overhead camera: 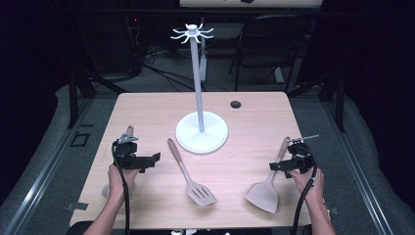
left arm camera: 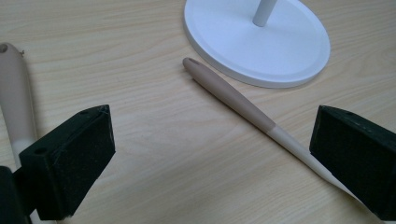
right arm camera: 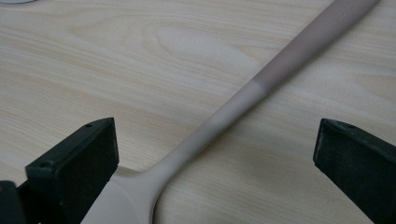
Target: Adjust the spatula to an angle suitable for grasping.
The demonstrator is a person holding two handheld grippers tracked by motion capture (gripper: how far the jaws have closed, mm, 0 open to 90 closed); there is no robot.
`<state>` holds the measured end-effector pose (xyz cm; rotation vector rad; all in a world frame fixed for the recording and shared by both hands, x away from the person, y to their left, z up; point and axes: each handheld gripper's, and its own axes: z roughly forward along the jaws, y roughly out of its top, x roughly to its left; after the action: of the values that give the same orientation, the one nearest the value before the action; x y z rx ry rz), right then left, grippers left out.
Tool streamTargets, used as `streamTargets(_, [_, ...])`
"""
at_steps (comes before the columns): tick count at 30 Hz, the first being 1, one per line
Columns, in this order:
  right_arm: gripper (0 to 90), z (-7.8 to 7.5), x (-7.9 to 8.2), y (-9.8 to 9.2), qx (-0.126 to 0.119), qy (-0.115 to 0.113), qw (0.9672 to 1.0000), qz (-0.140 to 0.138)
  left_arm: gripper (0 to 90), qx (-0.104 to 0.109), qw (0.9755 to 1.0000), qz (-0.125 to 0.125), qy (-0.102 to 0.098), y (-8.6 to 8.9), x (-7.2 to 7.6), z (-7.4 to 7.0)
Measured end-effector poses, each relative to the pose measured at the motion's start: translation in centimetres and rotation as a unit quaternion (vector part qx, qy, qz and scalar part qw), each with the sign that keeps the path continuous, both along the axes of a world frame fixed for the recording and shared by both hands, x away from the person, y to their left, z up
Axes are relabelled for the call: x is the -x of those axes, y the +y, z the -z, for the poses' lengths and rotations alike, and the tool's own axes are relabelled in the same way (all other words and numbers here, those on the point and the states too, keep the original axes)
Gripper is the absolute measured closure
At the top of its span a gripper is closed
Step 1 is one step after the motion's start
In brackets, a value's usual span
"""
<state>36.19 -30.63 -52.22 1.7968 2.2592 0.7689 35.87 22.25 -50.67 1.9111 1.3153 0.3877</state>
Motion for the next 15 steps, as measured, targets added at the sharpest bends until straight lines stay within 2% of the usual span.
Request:
streamTargets(6, [0.0,-0.06,-0.05,-0.12,-0.003,-0.001,0.9999,0.010,0.0,0.000,1.0000,0.000,-0.002,0.13,-0.06,-0.06])
streamTargets(7, [2.1,-0.09,-0.08,-0.12,0.008,0.005,0.9999,0.007,0.0,0.004,1.0000,-0.001,-0.001,0.09,-0.16,-0.02])
streamTargets(12, [8.2,0.11,-0.17,0.17,0.005,0.011,0.9999,0.012,0.0,0.001,1.0000,0.004,-0.003,-0.10,-0.22,-0.03])
streamTargets(13, [15.1,0.15,-0.25,0.35,0.005,0.012,0.9998,0.013,0.0,0.001,1.0000,0.005,-0.003,-0.11,-0.14,-0.08])
streamTargets(15, [17.4,0.25,-0.39,0.60,0.019,0.018,0.9996,0.013,0.0,-0.003,1.0000,0.007,-0.003,-0.07,-0.05,-0.20])
